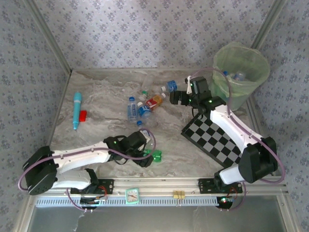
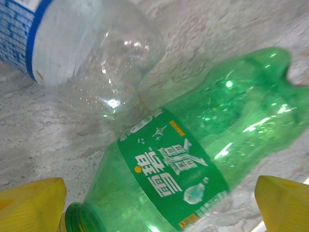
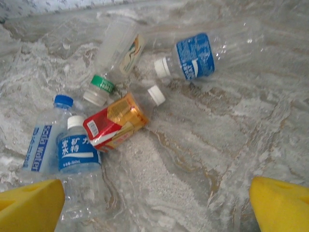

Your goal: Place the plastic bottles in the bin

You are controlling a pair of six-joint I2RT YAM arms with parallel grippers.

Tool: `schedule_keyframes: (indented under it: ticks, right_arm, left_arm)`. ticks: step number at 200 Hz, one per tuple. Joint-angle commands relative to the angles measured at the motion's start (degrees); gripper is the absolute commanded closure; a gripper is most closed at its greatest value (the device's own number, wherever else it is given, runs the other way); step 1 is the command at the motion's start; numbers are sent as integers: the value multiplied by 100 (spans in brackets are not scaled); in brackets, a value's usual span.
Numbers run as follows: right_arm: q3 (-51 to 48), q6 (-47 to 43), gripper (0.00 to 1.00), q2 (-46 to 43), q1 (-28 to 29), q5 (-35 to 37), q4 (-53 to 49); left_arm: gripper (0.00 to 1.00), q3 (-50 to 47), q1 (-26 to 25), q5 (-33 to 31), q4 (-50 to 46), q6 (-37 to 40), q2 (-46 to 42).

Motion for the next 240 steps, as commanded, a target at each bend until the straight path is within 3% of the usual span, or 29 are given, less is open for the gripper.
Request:
schedule_keyframes:
  ticks: [1,68,135,161,240]
  right_arm:
    - [-104,139,0,20,40,-301,260]
    - [-2,157,0,169,36,-447,375]
    - [-34,176,0,128,17,-526,373]
    - [-36,185,0,110,-8,-528,376]
    - [-83,269,0,58,-142,-630,407]
  left_arm:
    - [0,260,-48,-251,-95,160,207]
    - [0,267,-93,-133,4,154,538]
    - [8,205,-277,84,90,111,838]
    - [14,173,-277,149,154,107,884]
    - [44,190,-278,442,313,230,940]
